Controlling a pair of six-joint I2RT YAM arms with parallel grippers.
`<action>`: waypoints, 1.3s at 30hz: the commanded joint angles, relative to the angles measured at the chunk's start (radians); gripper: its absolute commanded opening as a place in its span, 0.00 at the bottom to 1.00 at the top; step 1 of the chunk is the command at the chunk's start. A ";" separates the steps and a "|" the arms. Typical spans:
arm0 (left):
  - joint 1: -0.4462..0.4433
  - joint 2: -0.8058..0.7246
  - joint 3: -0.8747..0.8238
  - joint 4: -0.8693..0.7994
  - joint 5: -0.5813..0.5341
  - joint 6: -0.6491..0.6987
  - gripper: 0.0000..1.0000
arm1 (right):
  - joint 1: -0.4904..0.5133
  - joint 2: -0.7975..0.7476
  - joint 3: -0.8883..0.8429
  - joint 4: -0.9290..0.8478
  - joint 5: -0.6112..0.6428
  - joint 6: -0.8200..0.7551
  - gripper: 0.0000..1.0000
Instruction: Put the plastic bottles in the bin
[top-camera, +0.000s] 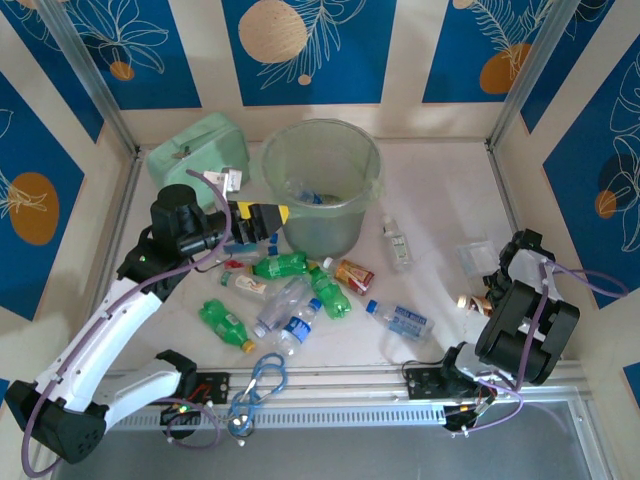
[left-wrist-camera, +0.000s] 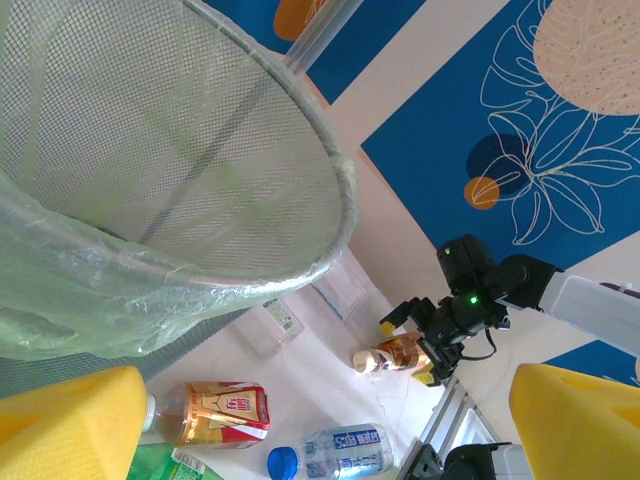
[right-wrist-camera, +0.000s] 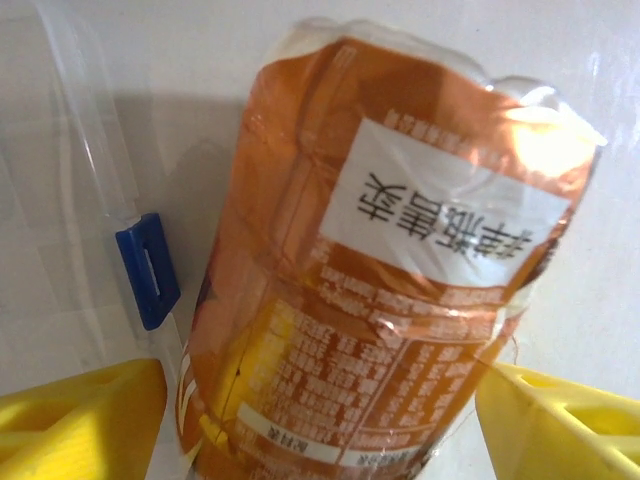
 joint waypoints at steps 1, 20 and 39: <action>-0.001 -0.022 -0.009 0.007 0.018 0.011 0.93 | -0.007 0.024 -0.018 0.009 -0.004 -0.009 0.79; -0.001 -0.040 -0.018 0.000 -0.007 0.031 0.93 | 0.037 -0.186 0.009 -0.097 -0.053 -0.010 0.64; -0.010 0.067 0.010 0.214 0.180 -0.123 0.94 | 0.743 -0.366 0.555 -0.085 -0.255 0.012 0.61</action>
